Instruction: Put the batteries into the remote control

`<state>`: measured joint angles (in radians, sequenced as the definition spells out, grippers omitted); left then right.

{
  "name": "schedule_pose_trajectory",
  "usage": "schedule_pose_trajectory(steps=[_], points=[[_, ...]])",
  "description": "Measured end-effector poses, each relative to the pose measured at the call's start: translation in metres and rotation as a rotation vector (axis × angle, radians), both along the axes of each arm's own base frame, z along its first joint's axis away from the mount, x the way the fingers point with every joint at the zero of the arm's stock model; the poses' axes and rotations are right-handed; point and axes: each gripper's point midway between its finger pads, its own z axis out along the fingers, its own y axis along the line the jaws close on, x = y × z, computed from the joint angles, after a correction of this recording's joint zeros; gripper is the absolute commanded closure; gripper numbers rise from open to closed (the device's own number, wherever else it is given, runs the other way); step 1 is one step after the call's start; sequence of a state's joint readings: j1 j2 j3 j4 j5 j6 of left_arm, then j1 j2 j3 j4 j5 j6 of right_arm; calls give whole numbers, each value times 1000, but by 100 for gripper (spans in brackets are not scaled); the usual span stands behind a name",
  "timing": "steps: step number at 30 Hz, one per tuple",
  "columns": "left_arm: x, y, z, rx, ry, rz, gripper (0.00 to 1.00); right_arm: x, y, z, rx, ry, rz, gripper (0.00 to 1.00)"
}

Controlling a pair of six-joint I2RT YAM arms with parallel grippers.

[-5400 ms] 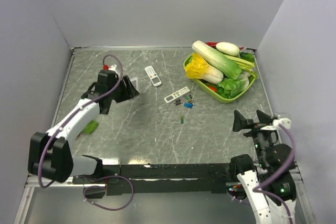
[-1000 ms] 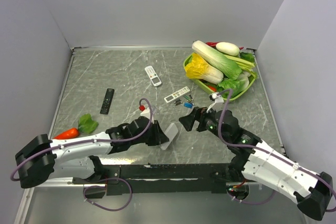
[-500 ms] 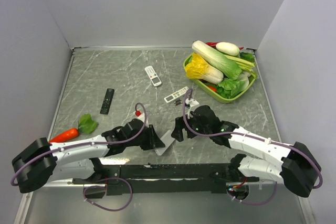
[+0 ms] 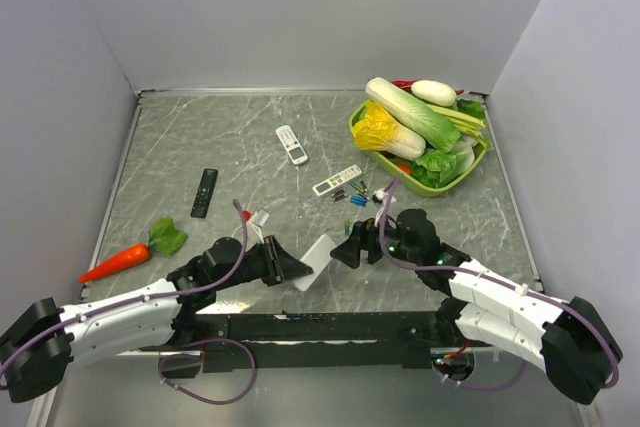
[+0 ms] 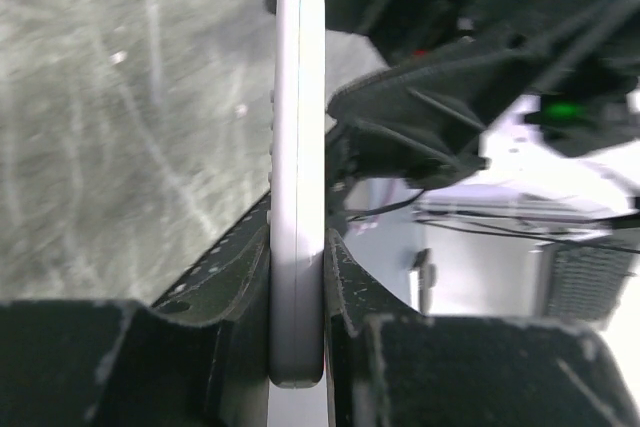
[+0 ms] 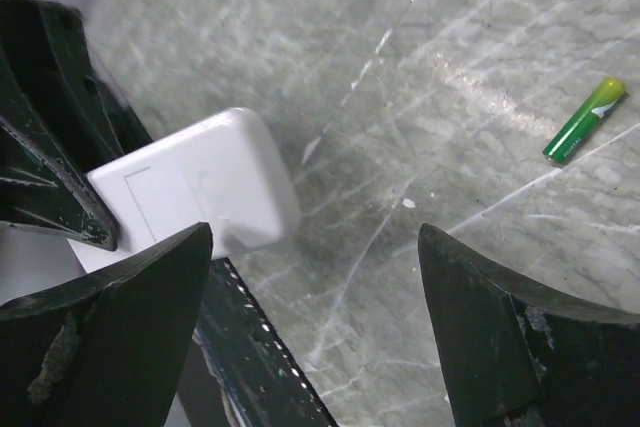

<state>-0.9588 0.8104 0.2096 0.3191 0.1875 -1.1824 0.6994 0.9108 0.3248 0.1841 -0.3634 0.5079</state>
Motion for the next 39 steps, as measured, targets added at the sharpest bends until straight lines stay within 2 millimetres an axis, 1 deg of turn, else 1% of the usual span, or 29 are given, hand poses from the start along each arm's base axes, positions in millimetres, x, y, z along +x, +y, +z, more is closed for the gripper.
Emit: schedule_pose_trajectory(steps=[2,5,9,13,20,23,24,26,27,29,30,33,36,39], points=[[-1,1,6,-48,-10,4,99,1,-3,6,60,-4,-2,16],[-5,3,9,-98,-5,5,99,1,-4,14,133,-3,9,21],[-8,4,10,-128,11,1,99,-6,4,31,215,-18,68,28],[-9,2,18,-159,5,-7,99,-9,9,44,266,-39,104,33],[-10,-1,26,-195,-2,-27,99,-9,17,49,307,-24,135,41],[-11,-3,29,-209,3,-34,99,-9,18,51,321,-22,141,45],[-11,-3,30,-217,3,-37,99,-9,19,53,329,-24,144,49],[-12,-4,33,-226,1,-40,99,-9,20,54,336,-26,148,53],[-12,-4,34,-231,-2,-41,99,-9,21,55,341,-25,150,57],[-11,-4,35,-236,2,-39,99,-9,21,57,349,-28,155,62],[-11,-4,35,-239,6,-38,99,-9,22,58,353,-32,157,68],[-11,-4,38,-250,3,-38,99,-8,21,61,370,-31,151,76],[-12,-3,41,-261,-5,-42,99,-7,19,64,395,-26,140,80],[-13,-3,42,-266,-8,-48,99,-7,17,65,413,-18,130,80]])
